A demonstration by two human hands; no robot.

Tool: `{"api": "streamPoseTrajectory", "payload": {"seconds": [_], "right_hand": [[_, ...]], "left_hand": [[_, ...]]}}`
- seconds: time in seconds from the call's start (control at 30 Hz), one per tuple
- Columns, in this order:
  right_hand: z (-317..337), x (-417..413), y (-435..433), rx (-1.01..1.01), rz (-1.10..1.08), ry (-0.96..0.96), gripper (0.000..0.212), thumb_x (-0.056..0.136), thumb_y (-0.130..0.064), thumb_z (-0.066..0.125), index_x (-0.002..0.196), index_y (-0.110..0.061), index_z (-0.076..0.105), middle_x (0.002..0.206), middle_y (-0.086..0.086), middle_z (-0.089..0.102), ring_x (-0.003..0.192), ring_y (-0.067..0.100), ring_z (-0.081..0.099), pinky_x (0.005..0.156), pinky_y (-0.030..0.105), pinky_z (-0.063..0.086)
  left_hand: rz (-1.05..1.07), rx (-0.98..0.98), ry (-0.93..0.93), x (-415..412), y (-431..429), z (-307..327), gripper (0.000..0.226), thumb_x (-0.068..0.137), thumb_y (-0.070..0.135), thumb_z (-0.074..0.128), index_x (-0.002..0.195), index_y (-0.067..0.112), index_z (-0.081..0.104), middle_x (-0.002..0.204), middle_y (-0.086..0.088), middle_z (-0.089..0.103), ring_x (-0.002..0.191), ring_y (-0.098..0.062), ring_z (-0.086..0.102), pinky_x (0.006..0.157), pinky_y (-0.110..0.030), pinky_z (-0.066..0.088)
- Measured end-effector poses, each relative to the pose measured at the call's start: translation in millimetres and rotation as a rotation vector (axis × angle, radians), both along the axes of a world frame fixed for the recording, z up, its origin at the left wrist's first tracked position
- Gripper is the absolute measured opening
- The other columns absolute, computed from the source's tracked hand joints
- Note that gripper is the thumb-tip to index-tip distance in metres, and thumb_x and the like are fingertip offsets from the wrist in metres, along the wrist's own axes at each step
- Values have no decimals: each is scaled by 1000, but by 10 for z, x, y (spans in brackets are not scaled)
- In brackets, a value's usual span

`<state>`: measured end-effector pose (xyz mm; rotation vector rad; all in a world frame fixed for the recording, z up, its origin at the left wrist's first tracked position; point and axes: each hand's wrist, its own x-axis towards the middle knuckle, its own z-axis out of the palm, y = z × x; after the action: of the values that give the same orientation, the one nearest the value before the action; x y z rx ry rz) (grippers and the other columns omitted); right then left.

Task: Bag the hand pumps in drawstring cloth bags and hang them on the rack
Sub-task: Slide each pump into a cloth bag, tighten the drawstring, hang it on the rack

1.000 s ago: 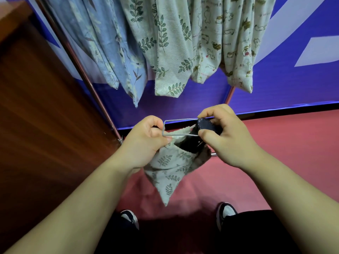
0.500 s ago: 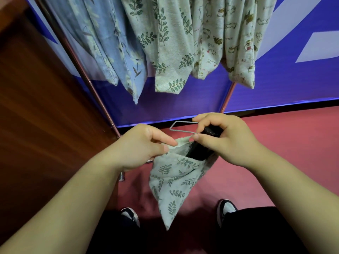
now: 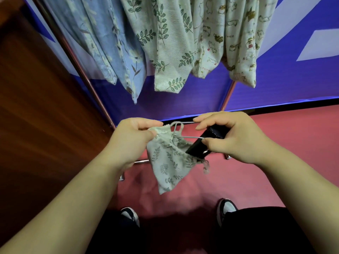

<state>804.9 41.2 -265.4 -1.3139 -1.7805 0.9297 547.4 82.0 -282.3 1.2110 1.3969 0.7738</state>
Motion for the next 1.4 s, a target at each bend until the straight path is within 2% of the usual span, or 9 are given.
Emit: {"api": "streamPoseTrajectory", "payload": {"seconds": [0.13,0.3,0.43,0.5,0.6,0.83,1.0,1.23,1.4], "right_hand": [[-16,-21,-19,-44,37,-18,34,71,10,77,93,-15,78,110,-13,73,102,-6,67,79,8,49],[-64,-5,7,-107,70,-24,30,72,5,79,90,-18,77,109,-11,74,101,-1,68,82,13,50],[-76,-30,-4,-137,93,-67,32,71,1,82,89,-25,77,107,-17,73,92,5,70,76,22,52],[-70,-38,-8,-134,107,-89,33,71,0,82,91,-25,78,108,-18,73,93,13,70,80,33,55],[-63,-49,3,-94,147,-170,36,70,-6,83,92,-32,76,109,-22,71,101,13,64,84,38,53],[-89,-82,18,-50,89,-275,34,74,-15,82,103,-31,74,82,-9,68,82,7,62,73,24,51],[-110,-144,44,38,-38,-296,41,68,-22,86,104,-33,69,98,-11,64,91,4,60,79,20,46],[-30,-130,38,44,-202,-230,38,70,-19,88,102,-24,69,79,-21,63,63,-11,59,57,3,39],[-70,-132,21,-3,-111,-264,38,68,-25,89,97,-32,65,78,-15,66,73,1,62,65,14,46]], "left_hand": [[-37,40,8,46,-41,18,31,91,-6,60,83,19,76,74,-8,72,71,-20,61,72,-36,48],[-115,8,84,49,-51,82,22,76,21,64,88,29,81,100,-34,70,82,-28,57,77,-46,46],[-196,-34,201,-8,-67,83,33,74,23,59,92,39,80,98,-34,71,75,-26,57,73,-51,53],[-200,-57,175,-10,-85,67,35,75,22,59,96,40,80,97,-32,73,81,-36,68,85,-60,58],[-154,-79,80,0,-86,6,34,78,19,61,101,35,81,107,-28,74,98,-45,69,99,-75,43],[-88,-118,-122,146,-154,0,38,97,-10,51,98,14,80,104,-15,79,108,-30,73,107,-52,50],[-18,-102,-136,177,-135,-61,43,93,-7,51,91,20,84,106,-12,79,110,-29,73,109,-51,48],[-5,-90,-116,174,-110,-48,22,91,-3,68,89,15,80,95,-19,78,96,-37,74,97,-52,56],[-128,43,189,111,-109,-103,31,87,-6,63,72,20,70,57,13,62,53,-5,50,52,-17,39]]}}
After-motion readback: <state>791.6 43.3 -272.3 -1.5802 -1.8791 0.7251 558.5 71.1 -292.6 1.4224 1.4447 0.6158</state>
